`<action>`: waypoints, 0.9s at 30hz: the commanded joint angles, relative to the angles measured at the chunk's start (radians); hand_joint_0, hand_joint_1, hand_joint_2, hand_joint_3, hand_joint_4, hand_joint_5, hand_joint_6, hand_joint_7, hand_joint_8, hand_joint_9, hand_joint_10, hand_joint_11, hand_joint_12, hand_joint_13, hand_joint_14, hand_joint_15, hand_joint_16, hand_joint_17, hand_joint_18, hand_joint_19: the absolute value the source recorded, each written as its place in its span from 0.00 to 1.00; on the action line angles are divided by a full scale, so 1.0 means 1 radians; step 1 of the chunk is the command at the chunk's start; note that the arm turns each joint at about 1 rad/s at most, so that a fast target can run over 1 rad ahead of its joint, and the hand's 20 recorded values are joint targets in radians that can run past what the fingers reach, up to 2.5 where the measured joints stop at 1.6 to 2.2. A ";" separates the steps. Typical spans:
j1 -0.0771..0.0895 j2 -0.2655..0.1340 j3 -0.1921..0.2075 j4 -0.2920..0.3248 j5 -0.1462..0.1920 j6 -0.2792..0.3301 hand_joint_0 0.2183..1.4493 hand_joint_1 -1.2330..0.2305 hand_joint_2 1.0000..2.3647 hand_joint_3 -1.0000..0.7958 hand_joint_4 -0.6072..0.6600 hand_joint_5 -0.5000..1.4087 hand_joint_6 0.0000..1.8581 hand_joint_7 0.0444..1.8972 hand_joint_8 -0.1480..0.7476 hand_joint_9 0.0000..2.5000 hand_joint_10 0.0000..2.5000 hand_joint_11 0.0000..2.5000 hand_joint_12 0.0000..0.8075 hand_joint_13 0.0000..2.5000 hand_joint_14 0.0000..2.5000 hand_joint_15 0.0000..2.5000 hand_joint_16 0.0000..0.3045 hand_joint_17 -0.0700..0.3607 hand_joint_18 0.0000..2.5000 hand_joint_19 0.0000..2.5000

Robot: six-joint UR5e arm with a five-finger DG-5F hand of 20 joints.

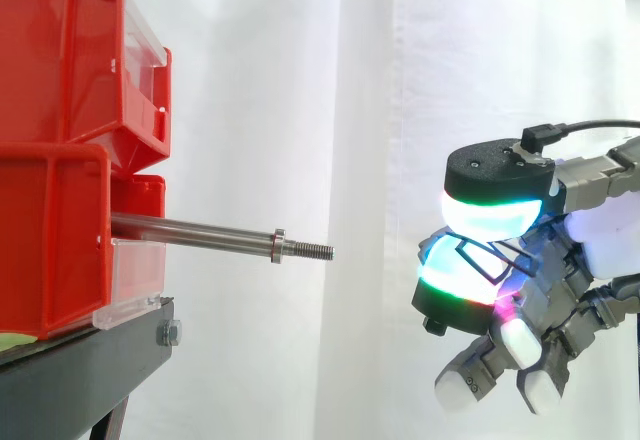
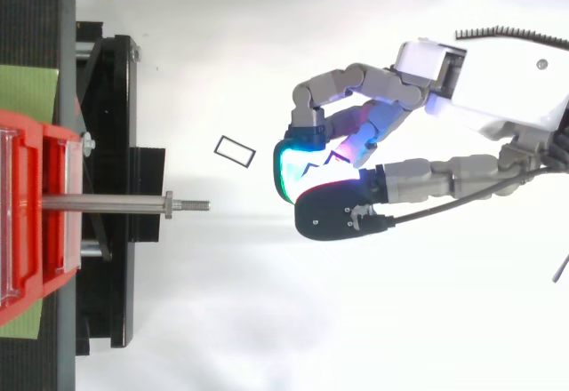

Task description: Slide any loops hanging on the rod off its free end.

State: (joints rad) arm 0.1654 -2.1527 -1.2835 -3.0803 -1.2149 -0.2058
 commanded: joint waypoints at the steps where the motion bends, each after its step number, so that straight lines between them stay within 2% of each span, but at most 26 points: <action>1: 0.000 0.007 0.000 0.000 0.002 -0.001 0.29 0.33 0.01 0.53 0.55 0.18 0.44 0.64 0.50 0.38 0.01 0.19 0.45 0.24 0.00 0.02 0.18 0.45 0.31 0.18; 3: -0.001 0.013 0.001 -0.001 0.002 -0.001 0.30 0.32 0.01 0.52 0.55 0.18 0.44 0.63 0.50 0.38 0.01 0.20 0.45 0.24 0.00 0.02 0.18 0.44 0.30 0.18; 7: -0.001 0.013 0.001 -0.001 0.002 -0.001 0.33 0.28 0.01 0.42 0.54 0.17 0.45 0.63 0.47 0.36 0.01 0.21 0.41 0.22 0.00 0.02 0.16 0.41 0.28 0.18; 15: -0.001 0.013 0.000 -0.001 0.002 -0.001 0.35 0.27 0.01 0.35 0.54 0.17 0.44 0.61 0.46 0.37 0.01 0.22 0.40 0.23 0.00 0.02 0.16 0.41 0.28 0.18; 18: -0.001 0.013 0.000 -0.003 0.002 -0.001 0.33 0.31 0.01 0.33 0.54 0.18 0.44 0.63 0.47 0.39 0.01 0.21 0.40 0.24 0.00 0.03 0.15 0.40 0.29 0.18; 23: 0.000 0.013 0.000 -0.003 0.002 -0.001 0.32 0.46 0.00 0.31 0.55 0.21 0.39 0.67 0.46 0.39 0.01 0.16 0.39 0.25 0.00 0.03 0.15 0.40 0.29 0.19; 27: 0.000 0.013 0.001 -0.003 0.002 -0.001 0.32 0.48 0.01 0.32 0.56 0.22 0.37 0.69 0.46 0.39 0.01 0.16 0.38 0.25 0.00 0.03 0.15 0.40 0.29 0.20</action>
State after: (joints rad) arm 0.1653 -2.1399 -1.2835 -3.0832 -1.2134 -0.2071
